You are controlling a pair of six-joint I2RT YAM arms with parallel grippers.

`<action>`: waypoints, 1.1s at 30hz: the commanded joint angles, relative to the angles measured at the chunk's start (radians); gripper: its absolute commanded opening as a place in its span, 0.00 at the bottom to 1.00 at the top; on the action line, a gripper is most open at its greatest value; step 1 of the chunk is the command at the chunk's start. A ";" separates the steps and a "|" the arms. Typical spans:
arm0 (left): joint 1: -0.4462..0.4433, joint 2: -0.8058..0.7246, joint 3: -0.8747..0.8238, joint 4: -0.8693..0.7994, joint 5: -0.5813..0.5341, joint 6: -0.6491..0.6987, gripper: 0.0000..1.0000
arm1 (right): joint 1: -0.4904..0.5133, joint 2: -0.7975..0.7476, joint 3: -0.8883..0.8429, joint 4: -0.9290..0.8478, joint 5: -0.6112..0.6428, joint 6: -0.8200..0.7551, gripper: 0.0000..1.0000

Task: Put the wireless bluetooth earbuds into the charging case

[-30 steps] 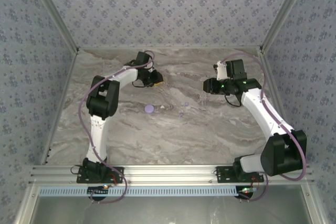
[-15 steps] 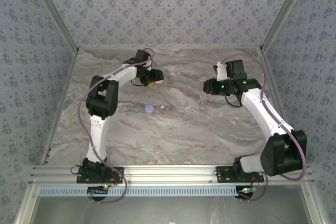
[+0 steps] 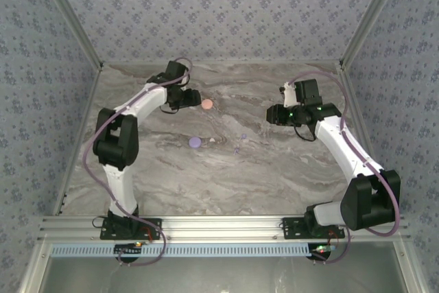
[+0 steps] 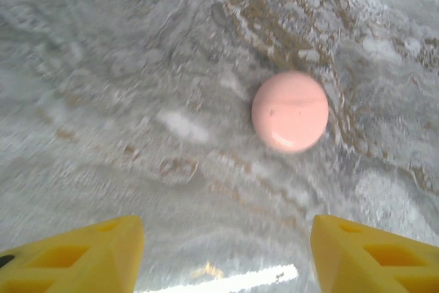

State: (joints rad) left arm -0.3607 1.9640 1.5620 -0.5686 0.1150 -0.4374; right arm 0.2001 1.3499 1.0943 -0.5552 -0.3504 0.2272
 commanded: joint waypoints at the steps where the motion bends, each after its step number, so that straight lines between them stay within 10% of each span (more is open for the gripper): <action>1: -0.022 -0.114 -0.103 -0.042 -0.062 0.016 0.65 | -0.008 -0.013 -0.013 -0.020 0.018 -0.008 0.34; 15: -0.168 -0.255 -0.256 -0.155 -0.190 -0.047 0.67 | -0.005 -0.009 -0.004 -0.032 0.014 -0.002 0.35; 33: -0.202 -0.149 -0.319 -0.050 -0.070 -0.068 0.70 | 0.003 -0.009 -0.009 -0.034 0.021 0.000 0.37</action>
State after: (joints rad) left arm -0.5522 1.7966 1.2461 -0.6319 0.0124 -0.4988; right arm 0.2005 1.3499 1.0908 -0.5591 -0.3435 0.2276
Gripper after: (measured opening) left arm 0.698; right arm 0.368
